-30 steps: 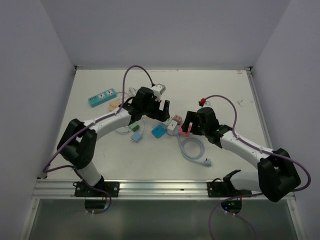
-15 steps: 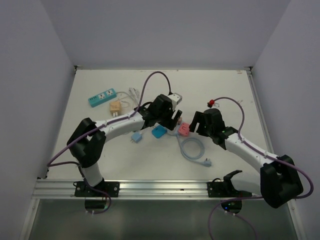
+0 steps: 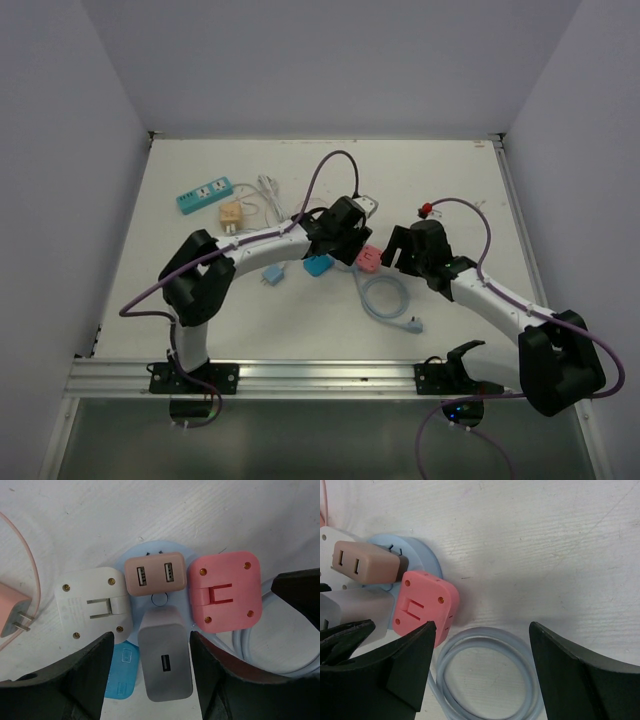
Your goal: Pull the plug off the socket
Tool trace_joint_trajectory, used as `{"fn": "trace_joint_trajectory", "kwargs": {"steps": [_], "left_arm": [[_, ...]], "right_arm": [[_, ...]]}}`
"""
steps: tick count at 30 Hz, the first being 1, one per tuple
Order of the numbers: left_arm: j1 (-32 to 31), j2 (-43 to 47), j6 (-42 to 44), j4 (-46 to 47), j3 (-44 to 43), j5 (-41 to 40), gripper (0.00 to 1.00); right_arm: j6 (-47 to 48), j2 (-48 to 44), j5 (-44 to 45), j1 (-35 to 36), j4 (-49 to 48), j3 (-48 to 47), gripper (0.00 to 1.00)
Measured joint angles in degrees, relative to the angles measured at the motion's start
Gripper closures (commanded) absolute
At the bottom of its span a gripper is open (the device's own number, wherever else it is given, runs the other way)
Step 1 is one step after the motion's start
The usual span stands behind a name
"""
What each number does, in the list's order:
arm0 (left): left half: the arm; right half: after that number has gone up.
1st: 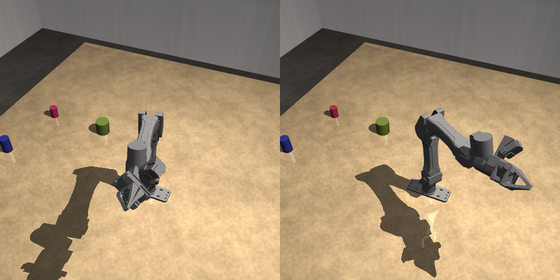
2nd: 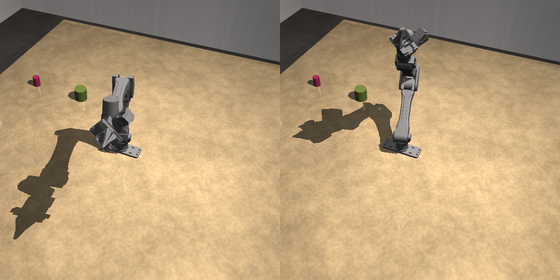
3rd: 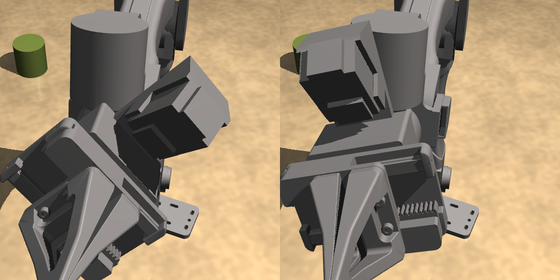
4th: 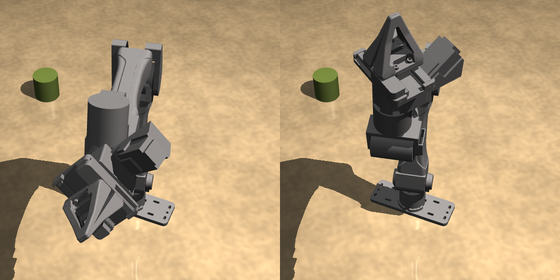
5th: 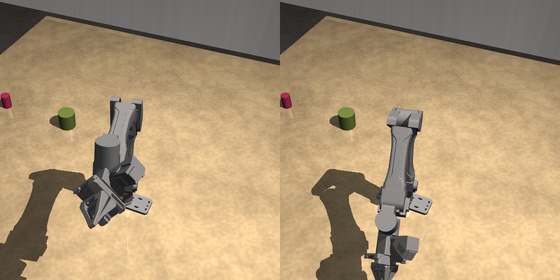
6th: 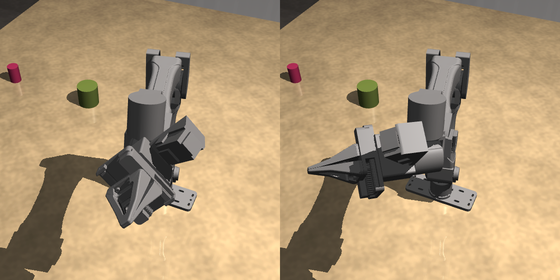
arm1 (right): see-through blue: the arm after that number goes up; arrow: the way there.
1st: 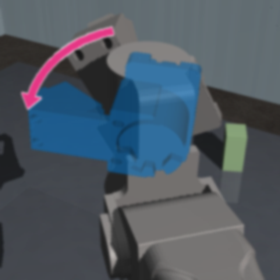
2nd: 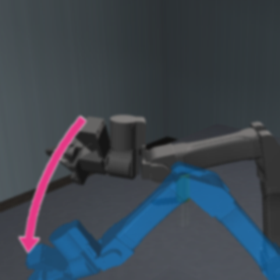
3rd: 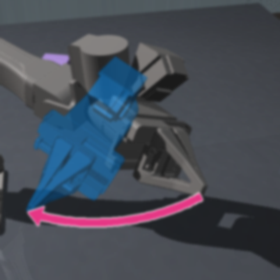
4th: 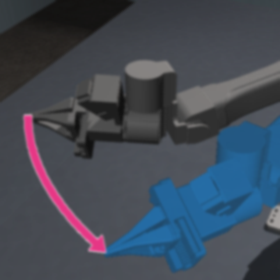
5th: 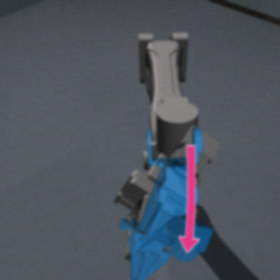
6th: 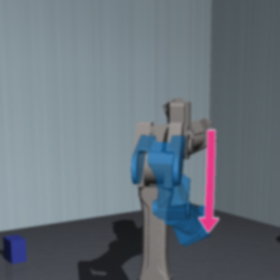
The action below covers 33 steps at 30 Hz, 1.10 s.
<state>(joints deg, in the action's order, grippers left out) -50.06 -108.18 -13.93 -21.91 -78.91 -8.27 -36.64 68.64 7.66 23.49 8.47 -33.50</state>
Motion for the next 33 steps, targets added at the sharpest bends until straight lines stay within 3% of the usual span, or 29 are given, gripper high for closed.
{"fn": "trace_joint_trajectory", "kwargs": {"steps": [5,11,19,33], "left_arm": [[-0.11,-1.22,-0.61,-1.46,-0.15,-0.22,0.40],[-0.17,-2.23,-1.66,-1.60,-1.20,0.44,0.55],[-0.24,-1.64,-2.10,1.53,0.98,0.96,1.00],[0.20,10.91,-4.33,18.34,20.65,1.40,1.00]], "right_arm": [[0.00,0.02,-1.44,-0.26,-0.68,0.24,0.21],[0.00,0.70,-3.87,-0.48,-2.75,0.44,0.21],[0.02,1.51,-8.31,-1.18,-5.86,1.36,0.21],[-1.51,4.26,-22.34,-3.65,-15.45,2.21,0.17]]}}
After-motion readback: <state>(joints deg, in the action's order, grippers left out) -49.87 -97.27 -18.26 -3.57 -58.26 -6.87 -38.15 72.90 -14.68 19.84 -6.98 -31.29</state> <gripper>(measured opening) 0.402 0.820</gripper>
